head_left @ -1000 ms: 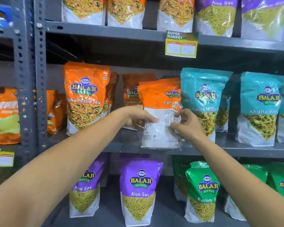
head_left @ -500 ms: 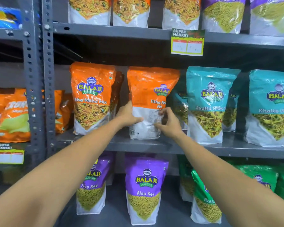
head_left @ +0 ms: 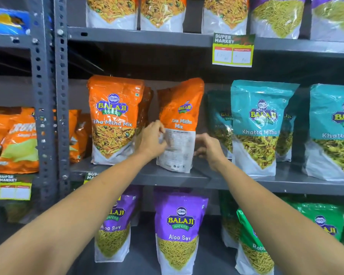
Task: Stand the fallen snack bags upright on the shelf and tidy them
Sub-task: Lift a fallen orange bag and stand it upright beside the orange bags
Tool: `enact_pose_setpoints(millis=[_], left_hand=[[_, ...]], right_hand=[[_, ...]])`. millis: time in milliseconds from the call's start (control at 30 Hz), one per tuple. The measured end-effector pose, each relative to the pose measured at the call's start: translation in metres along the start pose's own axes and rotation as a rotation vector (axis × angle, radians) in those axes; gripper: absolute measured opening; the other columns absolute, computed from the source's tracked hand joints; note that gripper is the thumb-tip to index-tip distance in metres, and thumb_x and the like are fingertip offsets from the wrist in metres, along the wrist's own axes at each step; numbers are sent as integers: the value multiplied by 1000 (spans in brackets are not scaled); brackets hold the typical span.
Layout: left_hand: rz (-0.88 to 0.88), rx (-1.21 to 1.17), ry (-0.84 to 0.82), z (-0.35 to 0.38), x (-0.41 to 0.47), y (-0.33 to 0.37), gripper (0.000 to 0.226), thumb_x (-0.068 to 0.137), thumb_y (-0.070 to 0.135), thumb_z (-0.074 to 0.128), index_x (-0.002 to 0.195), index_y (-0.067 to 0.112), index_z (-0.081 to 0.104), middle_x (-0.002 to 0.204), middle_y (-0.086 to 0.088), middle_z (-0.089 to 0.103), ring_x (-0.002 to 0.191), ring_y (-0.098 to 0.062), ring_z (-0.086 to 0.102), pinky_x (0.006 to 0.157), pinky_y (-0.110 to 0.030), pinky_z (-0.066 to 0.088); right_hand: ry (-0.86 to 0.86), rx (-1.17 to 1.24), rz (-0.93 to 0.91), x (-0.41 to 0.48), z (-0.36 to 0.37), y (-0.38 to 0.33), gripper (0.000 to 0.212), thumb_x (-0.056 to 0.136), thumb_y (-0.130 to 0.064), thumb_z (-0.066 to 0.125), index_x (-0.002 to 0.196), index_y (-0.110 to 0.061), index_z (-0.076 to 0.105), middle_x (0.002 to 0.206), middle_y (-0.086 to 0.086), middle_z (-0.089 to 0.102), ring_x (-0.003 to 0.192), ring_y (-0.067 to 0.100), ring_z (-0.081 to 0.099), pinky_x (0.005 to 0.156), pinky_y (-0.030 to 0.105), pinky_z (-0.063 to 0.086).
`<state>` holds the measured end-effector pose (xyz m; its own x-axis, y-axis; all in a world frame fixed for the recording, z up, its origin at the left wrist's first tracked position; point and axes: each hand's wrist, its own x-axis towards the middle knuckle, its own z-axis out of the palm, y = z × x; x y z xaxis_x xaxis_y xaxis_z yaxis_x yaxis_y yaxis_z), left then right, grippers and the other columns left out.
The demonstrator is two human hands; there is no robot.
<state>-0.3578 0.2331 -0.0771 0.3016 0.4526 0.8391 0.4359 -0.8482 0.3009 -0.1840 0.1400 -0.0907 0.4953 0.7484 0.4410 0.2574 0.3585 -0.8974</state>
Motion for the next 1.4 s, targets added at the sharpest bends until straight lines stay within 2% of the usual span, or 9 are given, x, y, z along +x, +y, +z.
enact_pose_setpoints(millis=[200,300,433,533,667,833,933,1067,1400], left_hand=[[-425,-613,-224,1,7,4,26,88,36,42,94,16,57,87,-8,62,77,-23,58,79,-54,56],[-423,-559,-331,-1,5,4,69,69,76,48,110,21,51,110,-4,61,95,-20,60,85,-46,55],[-345,-287,-334,5,7,6,97,53,78,63,130,22,42,125,4,57,109,-19,55,85,-34,45],[-367,-523,-354,8,8,2,71,62,60,75,119,28,48,111,12,62,106,-13,57,81,-27,44],[-539,-933,-372,8,11,-7,45,77,47,68,112,29,45,103,11,58,94,-7,52,87,-31,37],[-571,-1226,-521,3,20,-19,27,89,32,54,110,18,62,111,-9,68,110,-25,60,91,-39,46],[-515,-1205,-434,-3,28,-14,28,89,37,51,109,22,63,113,-8,67,113,-27,58,98,-45,43],[-509,-1088,-63,-28,59,0,53,84,61,48,119,23,58,130,-6,59,121,-26,53,103,-50,40],[-373,-714,254,-53,109,3,21,88,34,61,86,15,68,93,-3,70,92,-22,67,74,-33,56]], right_hand=[[91,-104,20,9,8,-4,14,88,-10,55,87,-13,69,78,1,69,74,15,59,59,22,48],[84,16,62,8,13,1,9,84,1,63,90,-5,66,86,10,68,84,20,63,75,29,56],[55,187,141,7,11,0,48,77,1,72,117,1,46,103,22,63,79,25,64,75,33,57],[-87,296,199,1,11,-7,52,80,2,68,123,5,40,91,19,66,58,19,64,52,26,57],[-68,16,190,4,5,-10,37,76,-13,69,108,3,61,83,13,65,41,13,48,38,23,40],[-75,-202,104,9,-7,-5,27,73,-24,71,97,-13,64,104,9,65,76,14,54,57,30,46],[-144,-168,85,9,-3,1,69,67,-33,81,123,-11,46,121,6,56,108,18,55,89,37,48],[-199,-169,51,9,10,2,121,42,-58,86,139,-15,28,126,0,52,109,12,55,90,29,45],[-32,-203,7,10,34,10,114,34,-57,89,127,-20,34,105,-14,56,96,4,58,82,26,50]])
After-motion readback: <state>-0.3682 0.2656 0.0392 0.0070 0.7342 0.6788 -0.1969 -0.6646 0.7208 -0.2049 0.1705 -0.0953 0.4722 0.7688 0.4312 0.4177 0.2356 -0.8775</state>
